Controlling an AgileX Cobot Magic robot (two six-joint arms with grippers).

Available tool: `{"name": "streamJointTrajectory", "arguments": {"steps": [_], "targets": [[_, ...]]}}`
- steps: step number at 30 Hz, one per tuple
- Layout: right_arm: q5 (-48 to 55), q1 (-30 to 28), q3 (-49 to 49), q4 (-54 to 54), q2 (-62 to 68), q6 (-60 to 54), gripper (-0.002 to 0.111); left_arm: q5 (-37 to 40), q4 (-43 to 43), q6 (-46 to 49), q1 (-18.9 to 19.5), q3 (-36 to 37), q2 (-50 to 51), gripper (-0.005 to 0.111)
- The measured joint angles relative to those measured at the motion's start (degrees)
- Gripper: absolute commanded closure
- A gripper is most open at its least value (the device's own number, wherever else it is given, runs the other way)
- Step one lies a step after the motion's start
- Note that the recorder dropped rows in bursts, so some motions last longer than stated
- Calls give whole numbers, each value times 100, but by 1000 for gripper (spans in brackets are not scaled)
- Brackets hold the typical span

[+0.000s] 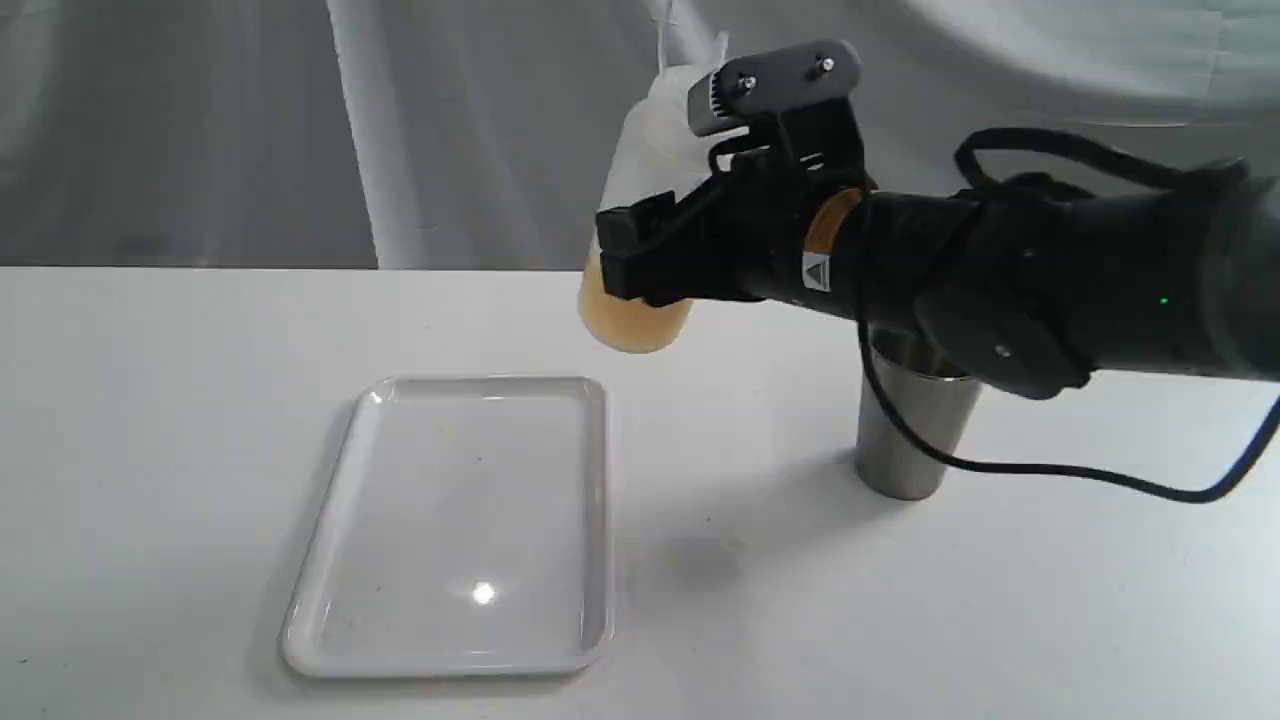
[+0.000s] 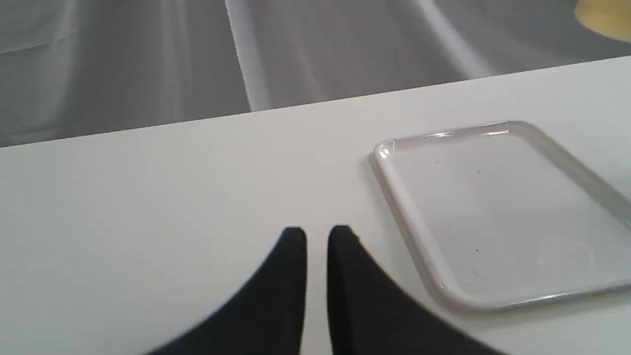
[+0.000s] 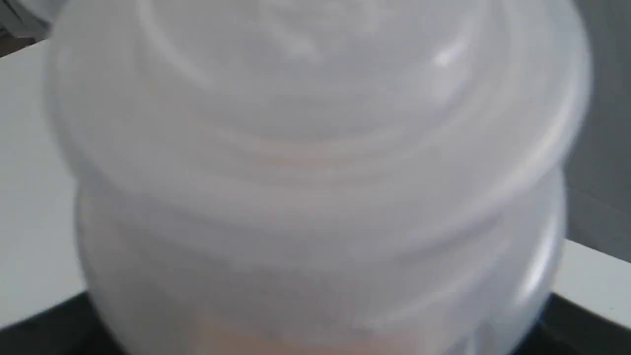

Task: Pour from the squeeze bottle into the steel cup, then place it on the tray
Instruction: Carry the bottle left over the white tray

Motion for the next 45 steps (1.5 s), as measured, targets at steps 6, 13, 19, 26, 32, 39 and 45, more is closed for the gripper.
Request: {"name": "streamJointTrajectory", "arguments": {"steps": [6,13,19,26,32,39,45], "targets": [[-67,222,-321,138,434,-78,71,0,0,0,0,0,0,98],[-67,591,-829,168,842,-102,71,0,0,0,0,0,0,98],[153,870,-859,180,1026,-102,71,0,0,0,0,0,0,98],[541,1078,-859,188,1133,-195,71,0,0,0,0,0,0,98],[691,1270,-859,188,1145,-286,71,0,0,0,0,0,0,98],[886,1459,-859,188,1324,-370,71,0,0,0,0,0,0,98],[1009,1534,-859,188,1404,-384,71,0,0,0,0,0,0,98]]}}
